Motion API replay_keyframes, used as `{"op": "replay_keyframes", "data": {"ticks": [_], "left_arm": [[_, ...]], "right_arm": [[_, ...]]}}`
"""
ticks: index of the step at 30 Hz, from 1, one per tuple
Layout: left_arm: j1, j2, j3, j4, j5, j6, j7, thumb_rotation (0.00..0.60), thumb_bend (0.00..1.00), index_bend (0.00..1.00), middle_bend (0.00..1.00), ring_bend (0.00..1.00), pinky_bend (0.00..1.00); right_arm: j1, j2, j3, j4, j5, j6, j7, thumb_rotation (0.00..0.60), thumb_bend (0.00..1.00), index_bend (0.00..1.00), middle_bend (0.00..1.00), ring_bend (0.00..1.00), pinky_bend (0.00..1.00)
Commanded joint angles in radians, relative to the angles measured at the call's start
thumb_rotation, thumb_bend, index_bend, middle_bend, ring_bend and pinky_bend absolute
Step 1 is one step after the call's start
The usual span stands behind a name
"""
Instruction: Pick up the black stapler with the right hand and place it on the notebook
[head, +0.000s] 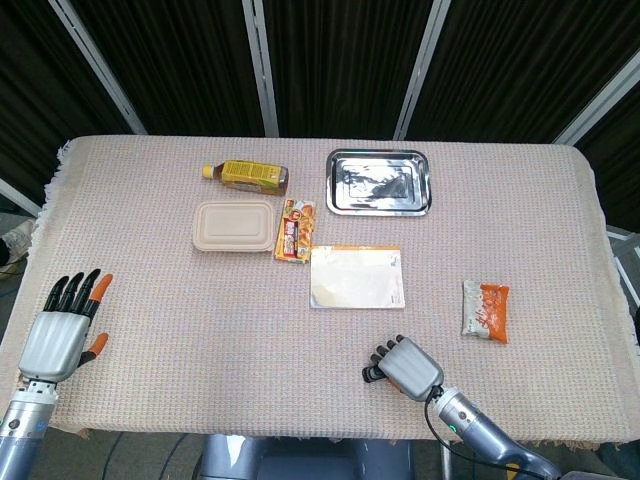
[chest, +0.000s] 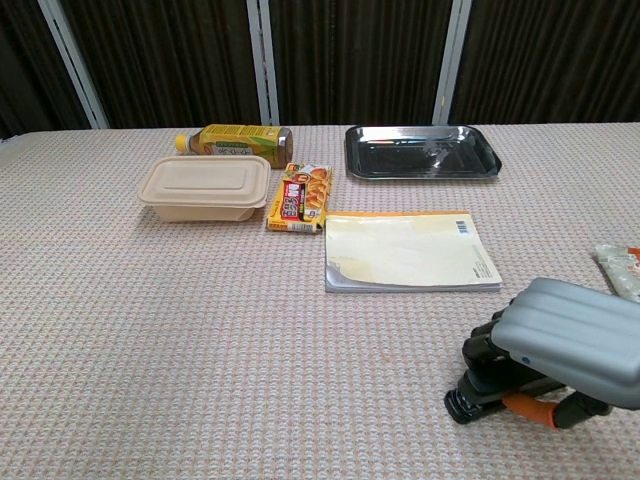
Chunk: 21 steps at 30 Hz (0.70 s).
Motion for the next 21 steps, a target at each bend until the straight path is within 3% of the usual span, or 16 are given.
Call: {"op": "replay_keyframes", "data": {"ticks": [1, 11, 21], "left_arm": [[0.000, 0.000, 0.000, 0.000, 0.001, 0.000, -0.001, 0.600, 0.30, 0.00, 0.00, 0.00, 0.07], [0.001, 0.000, 0.001, 0.000, 0.002, 0.004, -0.003, 0.600, 0.30, 0.00, 0.00, 0.00, 0.07], [-0.007, -0.006, -0.014, 0.007, -0.040, -0.017, 0.007, 0.600, 0.30, 0.00, 0.00, 0.00, 0.07]], "right_arm": [[0.001, 0.012, 0.004, -0.022, 0.001, 0.013, -0.025, 0.600, 0.57, 0.69, 0.49, 0.55, 0.66], [0.027, 0.040, 0.037, -0.096, 0.026, 0.007, -0.096, 0.600, 0.57, 0.69, 0.49, 0.56, 0.66], [0.148, 0.031, 0.159, -0.100, 0.135, -0.109, -0.113, 0.600, 0.57, 0.69, 0.49, 0.56, 0.66]]}}
